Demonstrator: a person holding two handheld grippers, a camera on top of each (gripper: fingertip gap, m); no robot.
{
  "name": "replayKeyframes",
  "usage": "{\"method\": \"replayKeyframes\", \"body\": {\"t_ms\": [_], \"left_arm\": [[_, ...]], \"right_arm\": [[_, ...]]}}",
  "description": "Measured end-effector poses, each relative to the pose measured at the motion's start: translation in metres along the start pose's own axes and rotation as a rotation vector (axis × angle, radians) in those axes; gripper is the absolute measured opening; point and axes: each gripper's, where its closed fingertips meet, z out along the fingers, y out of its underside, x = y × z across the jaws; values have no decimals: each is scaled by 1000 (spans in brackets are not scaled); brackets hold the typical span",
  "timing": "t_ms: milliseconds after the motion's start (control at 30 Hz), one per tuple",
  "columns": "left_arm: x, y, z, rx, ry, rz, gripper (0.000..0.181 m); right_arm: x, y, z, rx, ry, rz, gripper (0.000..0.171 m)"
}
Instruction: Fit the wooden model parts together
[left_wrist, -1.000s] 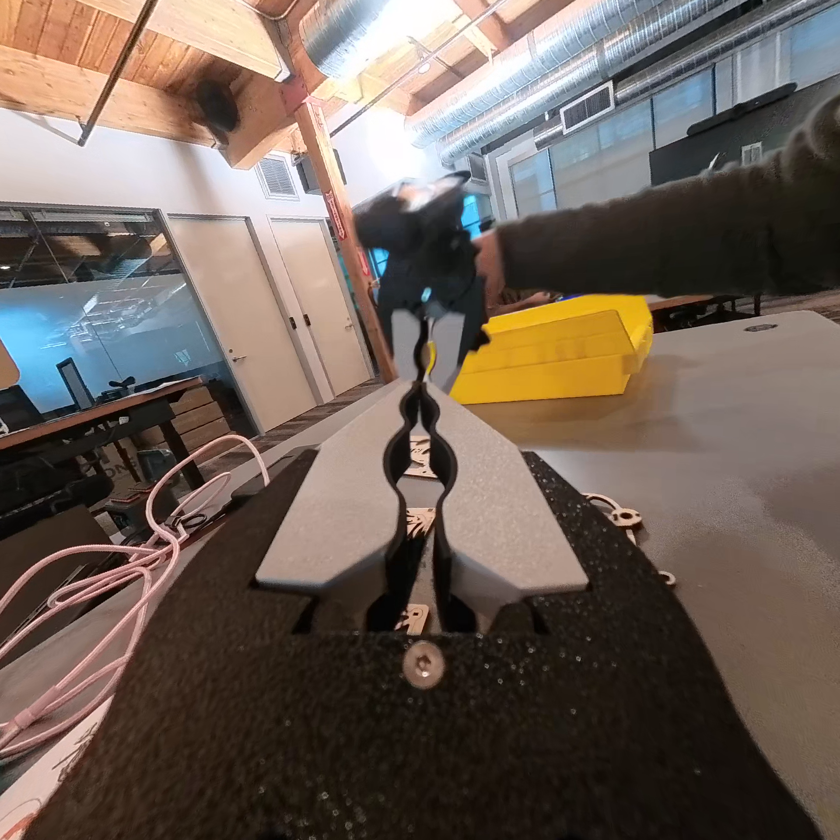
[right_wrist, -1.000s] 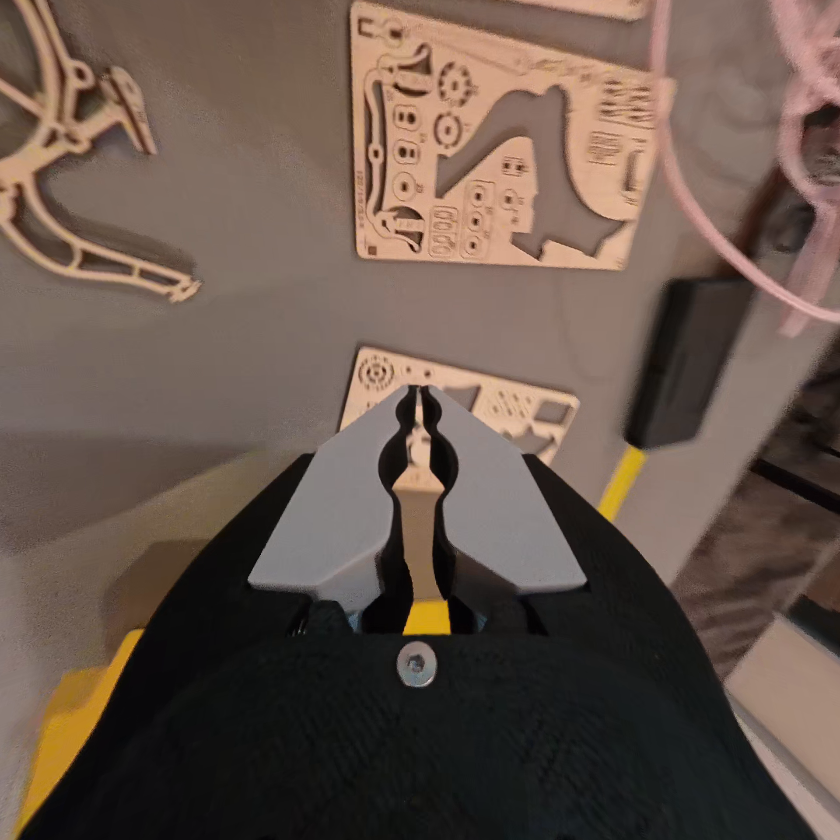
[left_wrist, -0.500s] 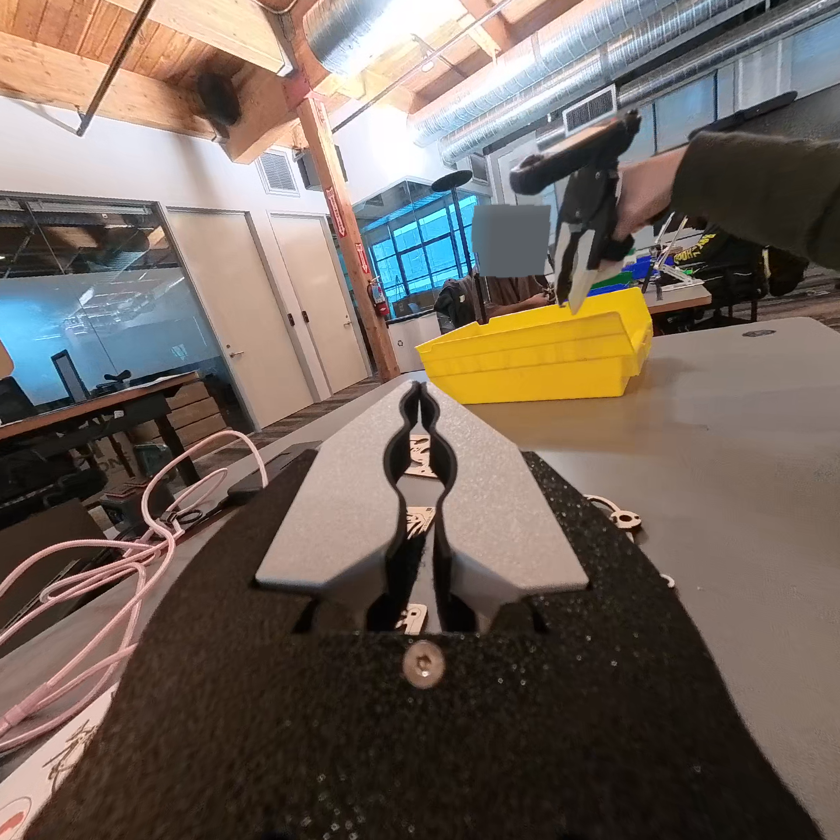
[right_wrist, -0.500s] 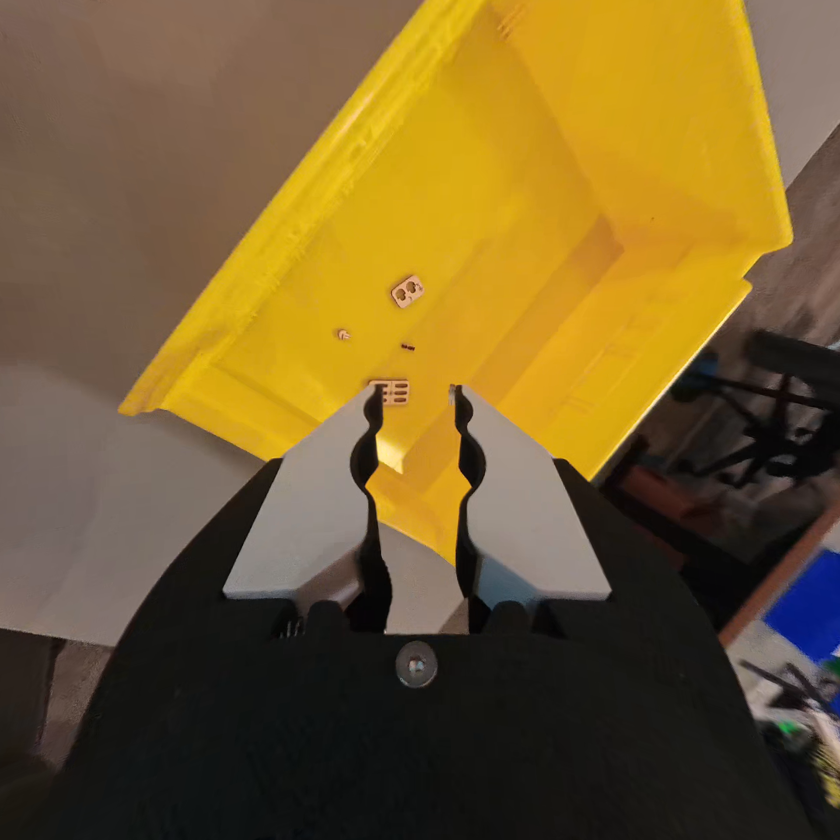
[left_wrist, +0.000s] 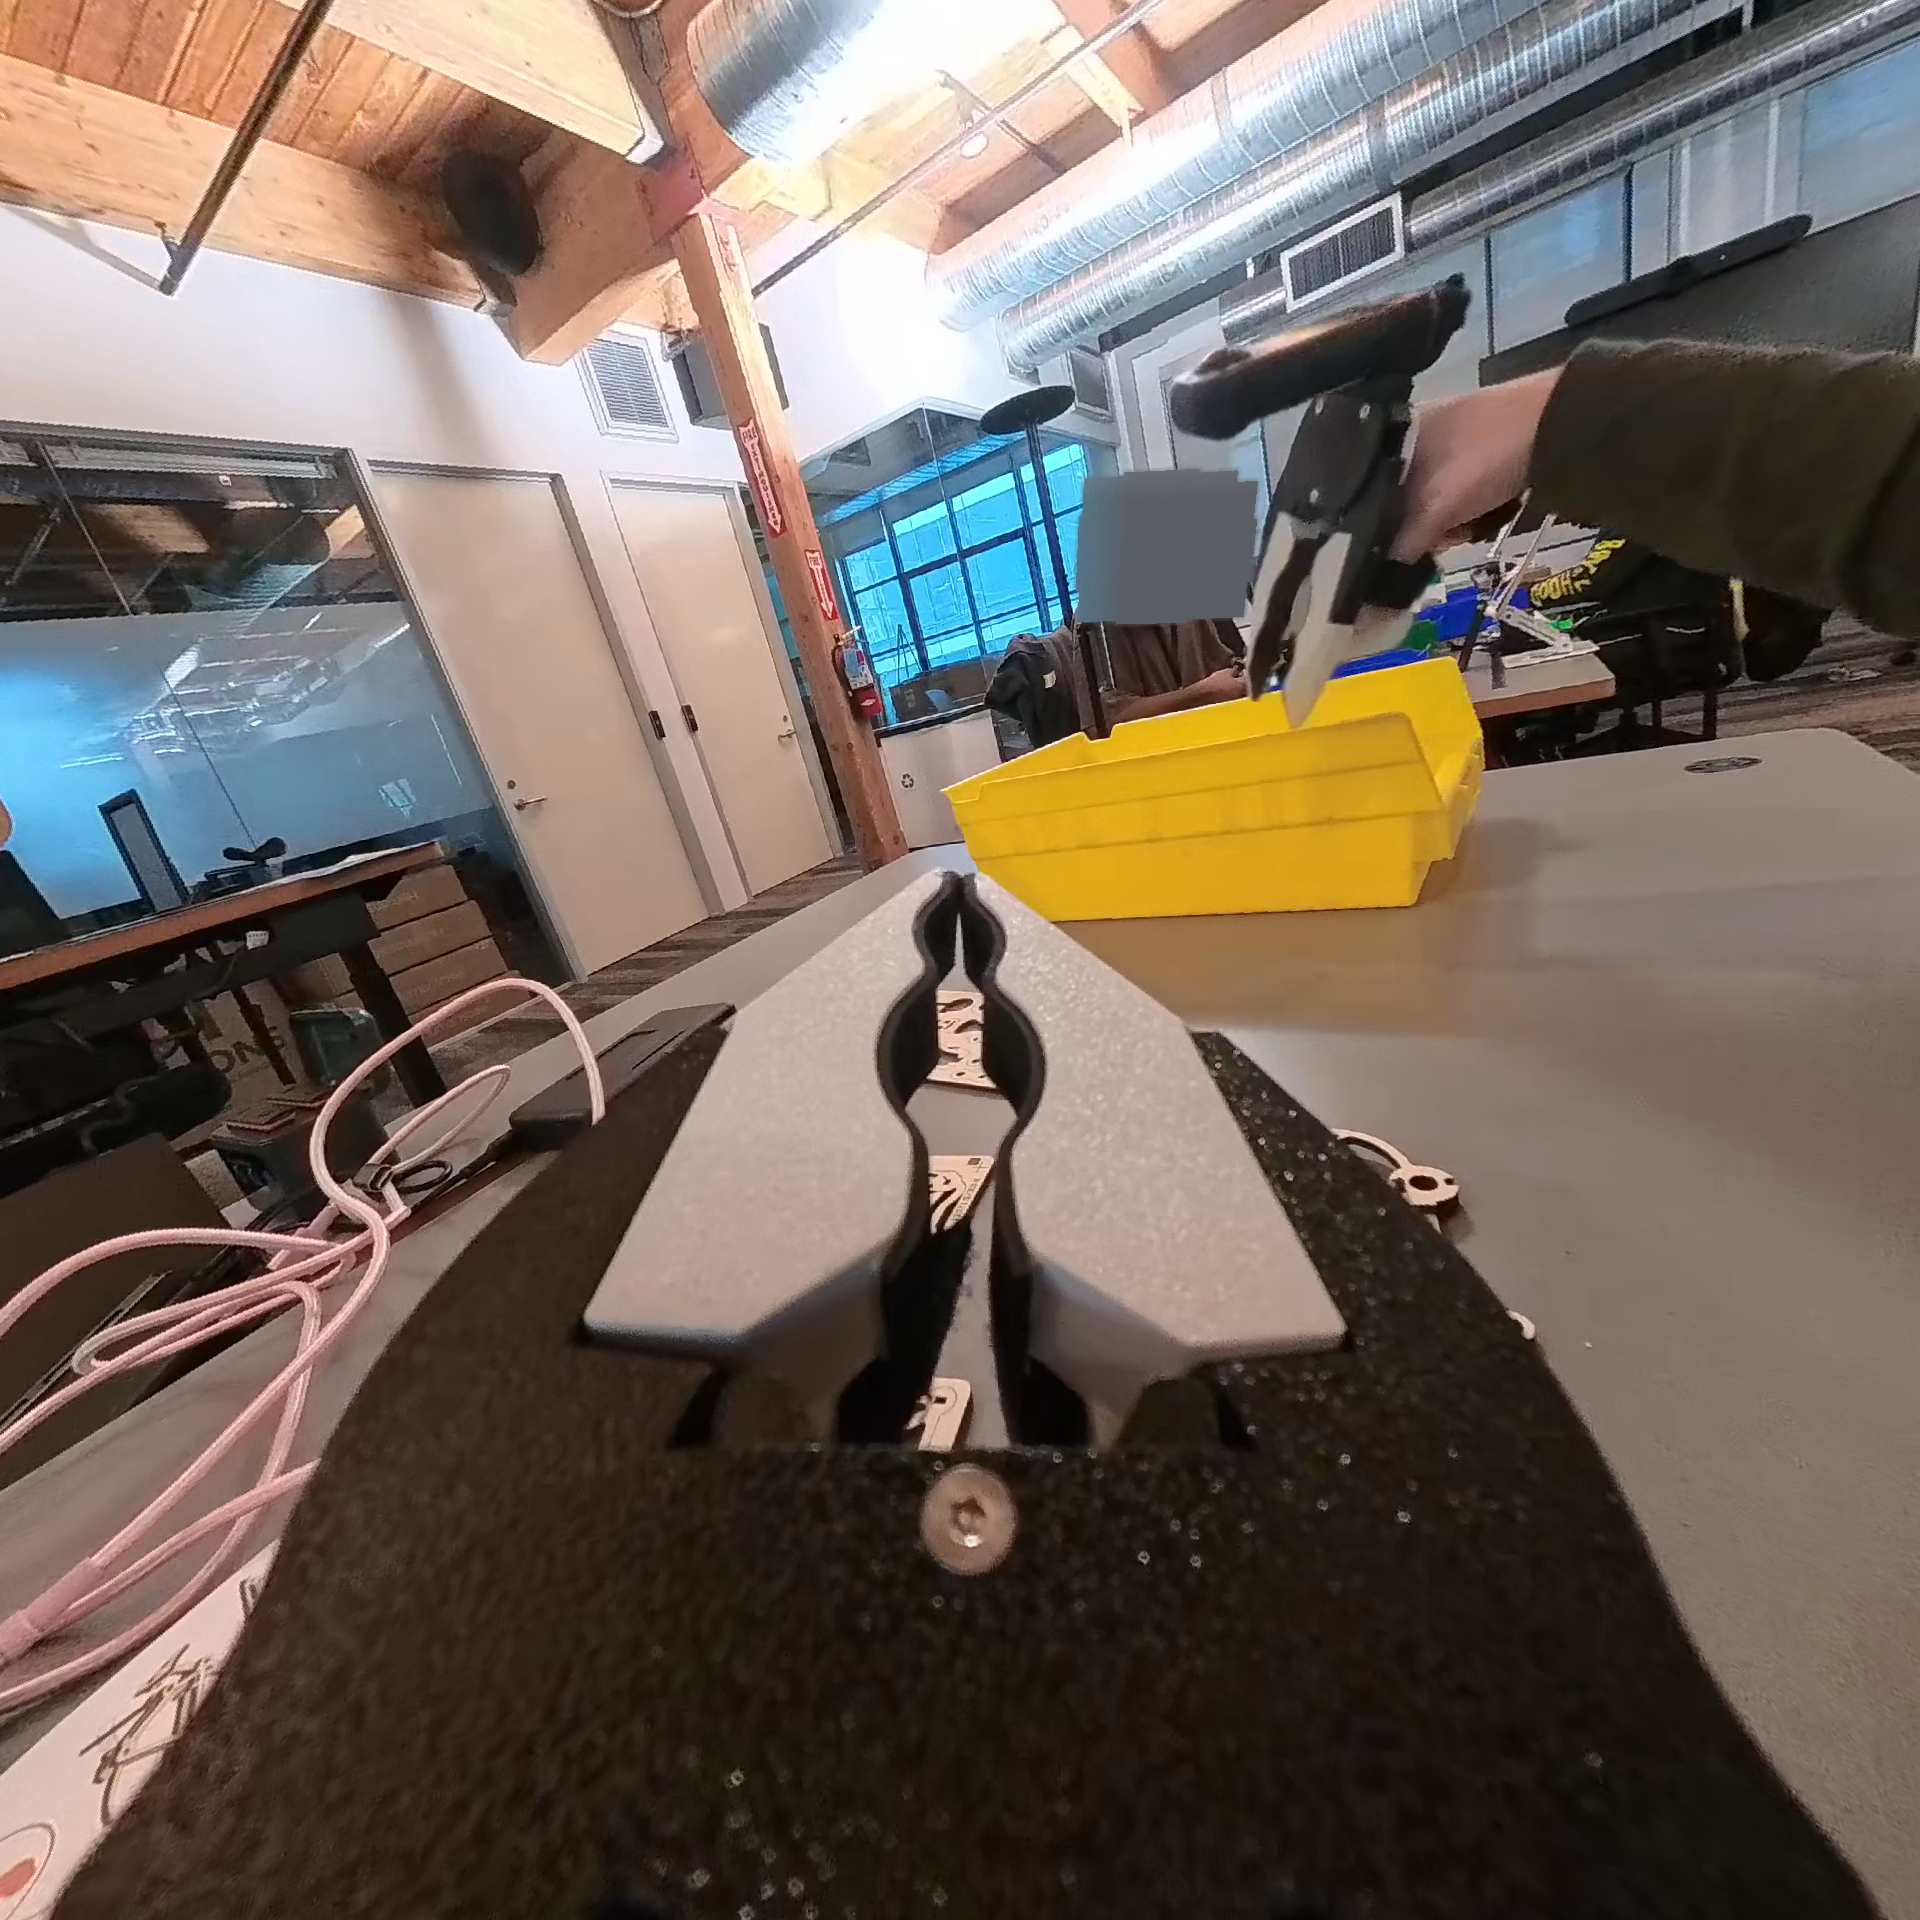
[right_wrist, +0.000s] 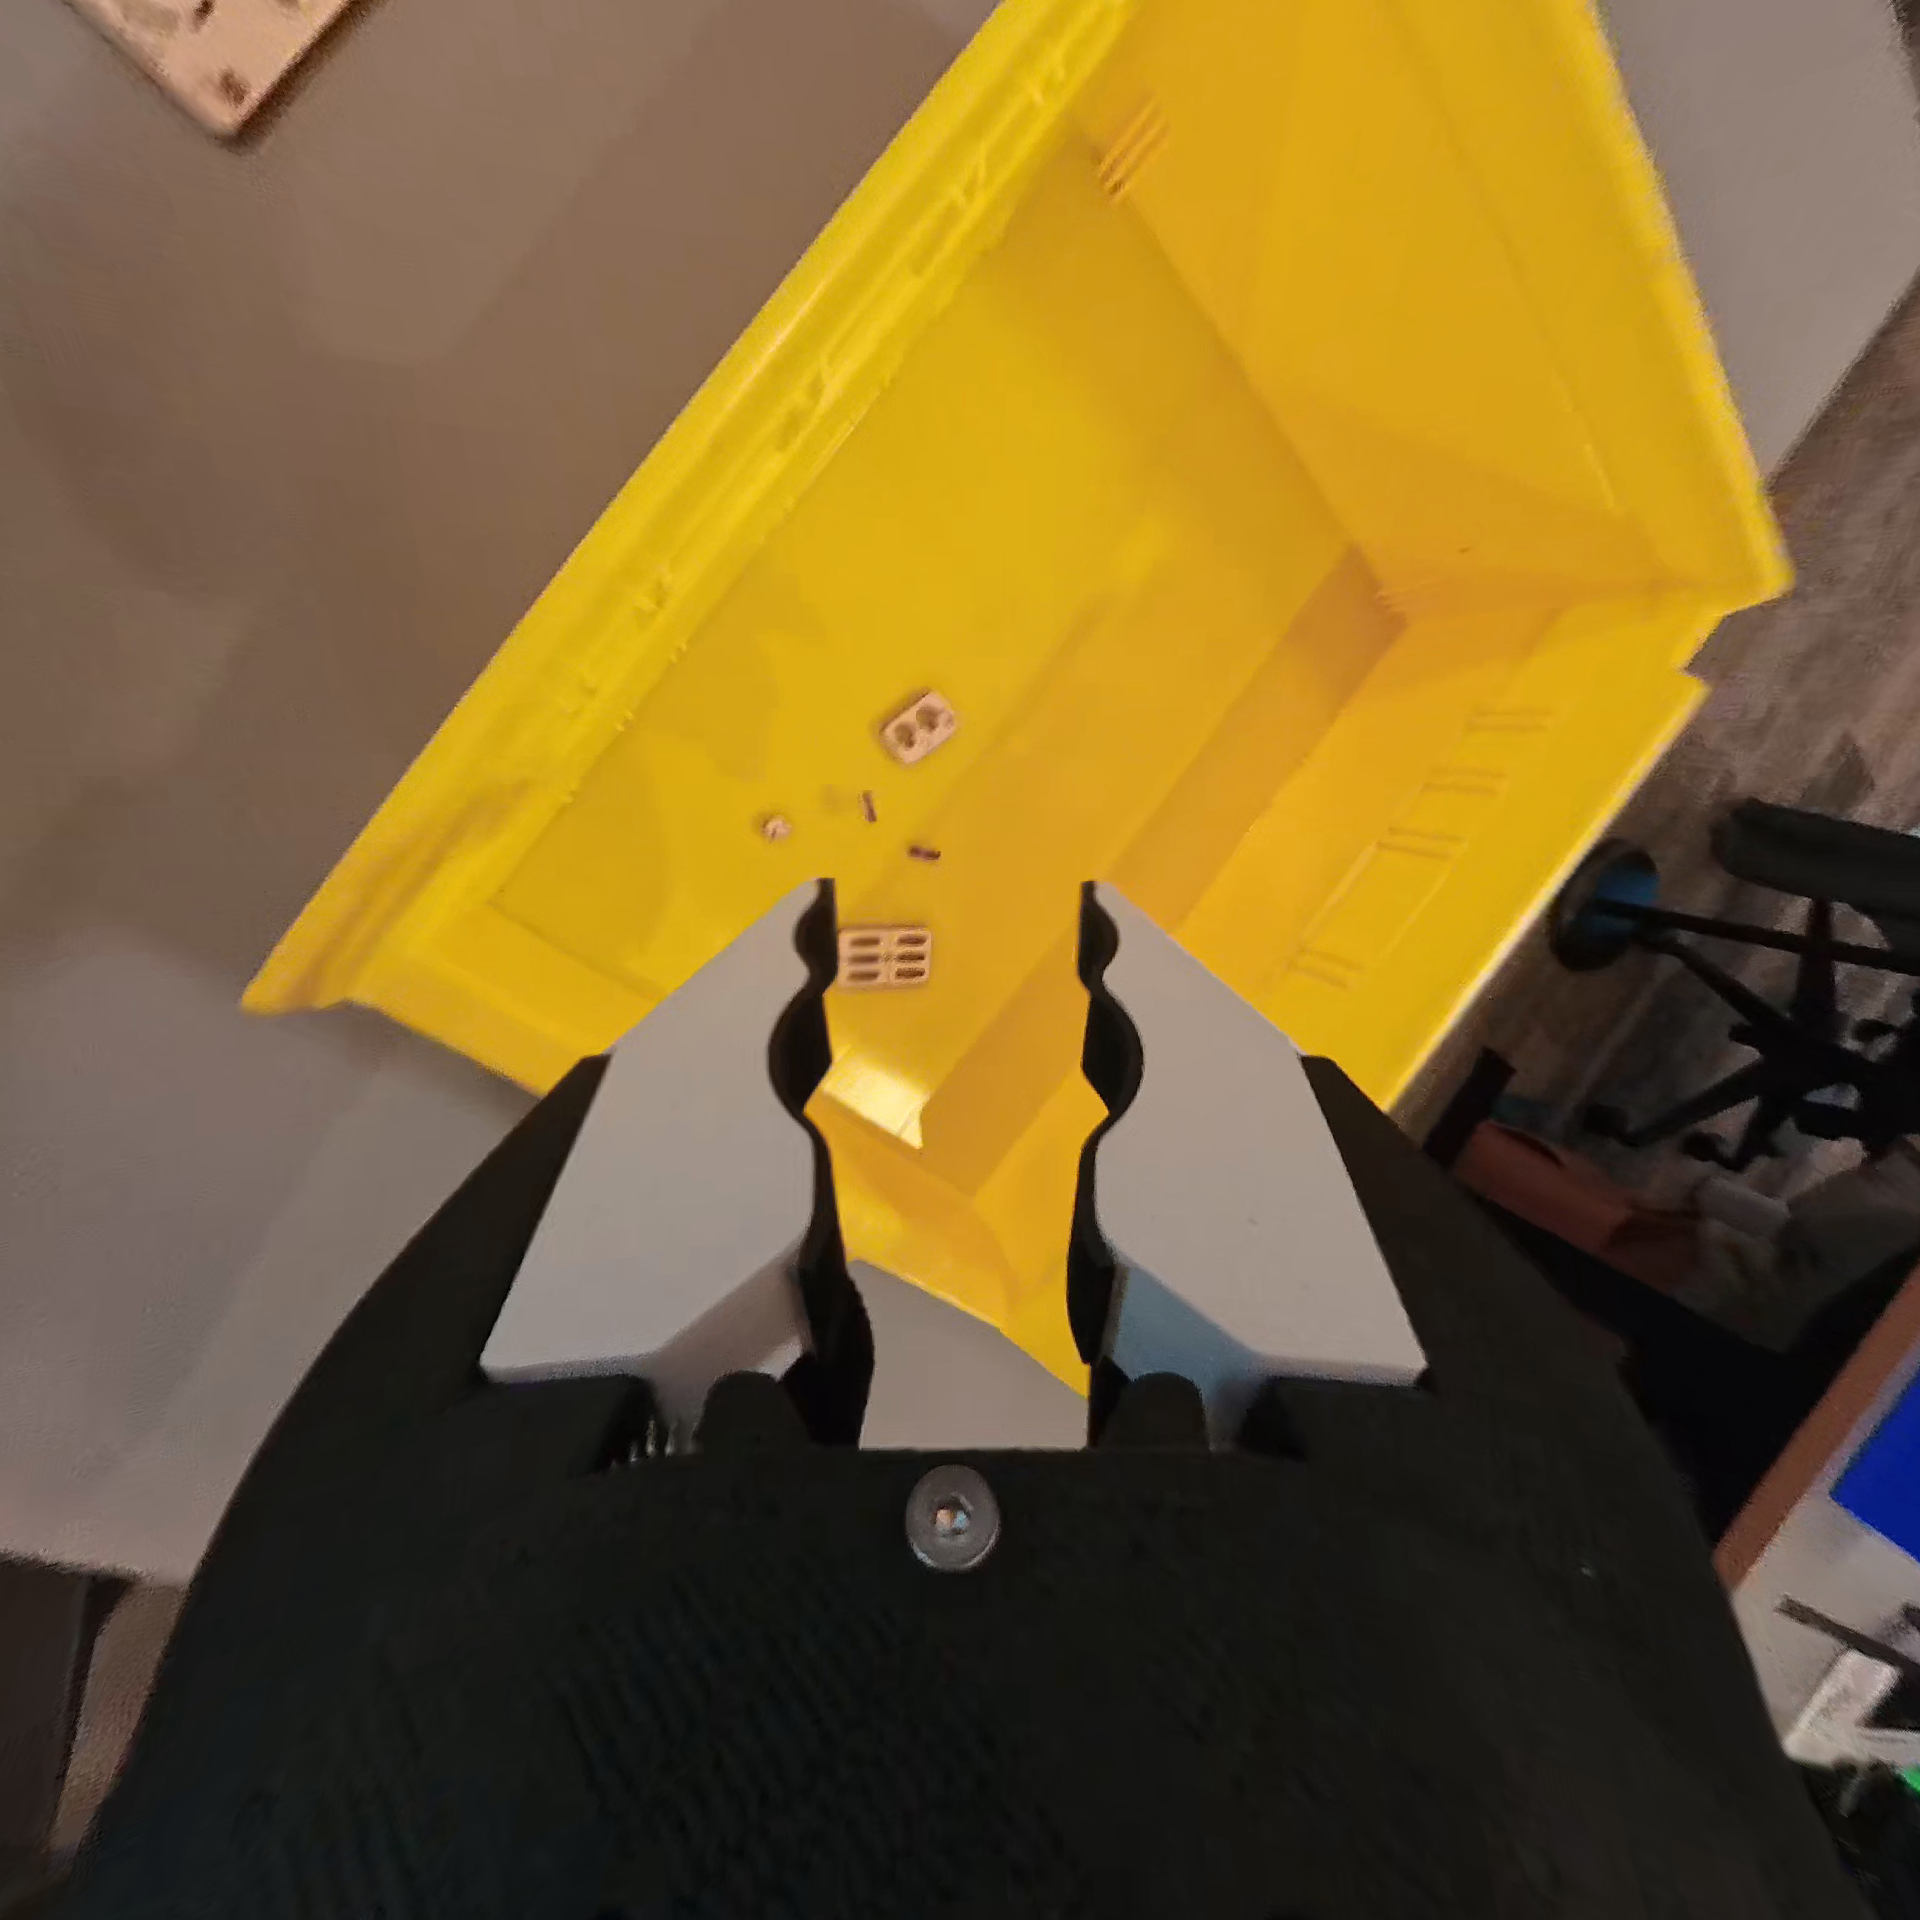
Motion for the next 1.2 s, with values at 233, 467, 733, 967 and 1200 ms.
{"method": "replayKeyframes", "body": {"t_ms": [233, 467, 733, 967, 1200], "left_arm": [[0, 1, 0, -3, 3, -6, 0], [2, 0, 0, -3, 6, 9, 0], [6, 0, 1, -7, 21, 39, 0], [8, 0, 1, -9, 25, 50, 0], [2, 17, 20, -114, 17, -116, 13]], "right_arm": [[-86, -149, -57, 505, -125, 45, 13], [-147, -175, 72, 156, -340, 165, 26], [-133, -167, 112, 71, -307, 260, 50], [-134, -166, 116, 52, -287, 226, 39], [-141, -180, 100, 304, -50, -94, 0]]}}
